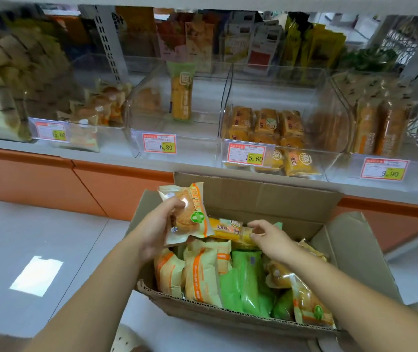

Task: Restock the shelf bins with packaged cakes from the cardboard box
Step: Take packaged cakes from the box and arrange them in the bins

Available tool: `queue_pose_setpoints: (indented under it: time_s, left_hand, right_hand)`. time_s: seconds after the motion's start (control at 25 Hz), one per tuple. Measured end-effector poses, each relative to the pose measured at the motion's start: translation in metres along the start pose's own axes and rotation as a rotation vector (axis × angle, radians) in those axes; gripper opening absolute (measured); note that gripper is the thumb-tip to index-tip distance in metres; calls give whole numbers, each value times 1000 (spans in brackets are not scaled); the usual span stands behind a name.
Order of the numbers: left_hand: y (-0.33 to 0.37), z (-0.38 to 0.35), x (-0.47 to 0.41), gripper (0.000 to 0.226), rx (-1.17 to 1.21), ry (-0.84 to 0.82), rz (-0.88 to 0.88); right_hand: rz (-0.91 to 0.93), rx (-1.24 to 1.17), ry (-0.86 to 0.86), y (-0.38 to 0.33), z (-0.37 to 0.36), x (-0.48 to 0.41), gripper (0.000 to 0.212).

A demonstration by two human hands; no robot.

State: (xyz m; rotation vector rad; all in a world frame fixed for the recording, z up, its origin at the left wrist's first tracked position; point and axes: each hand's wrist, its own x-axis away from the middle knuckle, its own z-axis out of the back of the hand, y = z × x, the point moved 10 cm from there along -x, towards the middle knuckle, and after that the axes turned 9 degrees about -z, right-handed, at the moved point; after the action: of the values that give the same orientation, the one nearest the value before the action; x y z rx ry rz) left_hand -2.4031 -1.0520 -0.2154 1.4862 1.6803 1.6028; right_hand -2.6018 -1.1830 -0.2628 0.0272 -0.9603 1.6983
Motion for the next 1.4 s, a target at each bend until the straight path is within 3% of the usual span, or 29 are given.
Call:
queue_pose_setpoints:
  time_s: [0.2,0.28,0.36,0.56,0.64,0.72,0.76,0.92,1.12,1.24,1.32,1.4]
  left_hand:
    - [-11,35,8,83,-126,18,23]
    - [-15,40,11,79,-172,1,30]
    - [-15,43,14,55,-214,-9,19]
    - [-15,39,20,38,-236,-21,15]
    - [-14,36,20,30,-257,-33,17]
    - [-15,33,20,30,-270,-63,27]
    - [-16,31,20,31,-275,-76,33]
    - [-19,11,18,30,-238,-123,53]
    - [-32,-27,10,25,-14,-130,126]
    - [-39,-38,8,32,126,-141,169]
    - [-41,-41,9,31,163,-150,180]
    - [-39,-44,8,32,208,-164,167]
  right_hand:
    - [-91,172,-79,-14,-41,-14,28]
    - [-96,390,-92,-18,-60,-13,50]
    - [-99,427,-64,-20,-70,-11,68]
    - [-171,-104,-181,-12,-95,-1,83]
    - [-162,-269,-152,-10,-87,2,74]
    - [-119,-358,-143,-14,-65,7,52]
    - [-106,-370,-88,-16,-45,10,44]
    - [61,-440,252,-21,25,33,46]
    - [225,-422,41,-32,-5,70,47]
    - [129,-530,-211,-24,-27,74,27]
    - [49,-730,-222,-14,-24,69,22]
    - [-18,-836,-178,-3,-18,62,46]
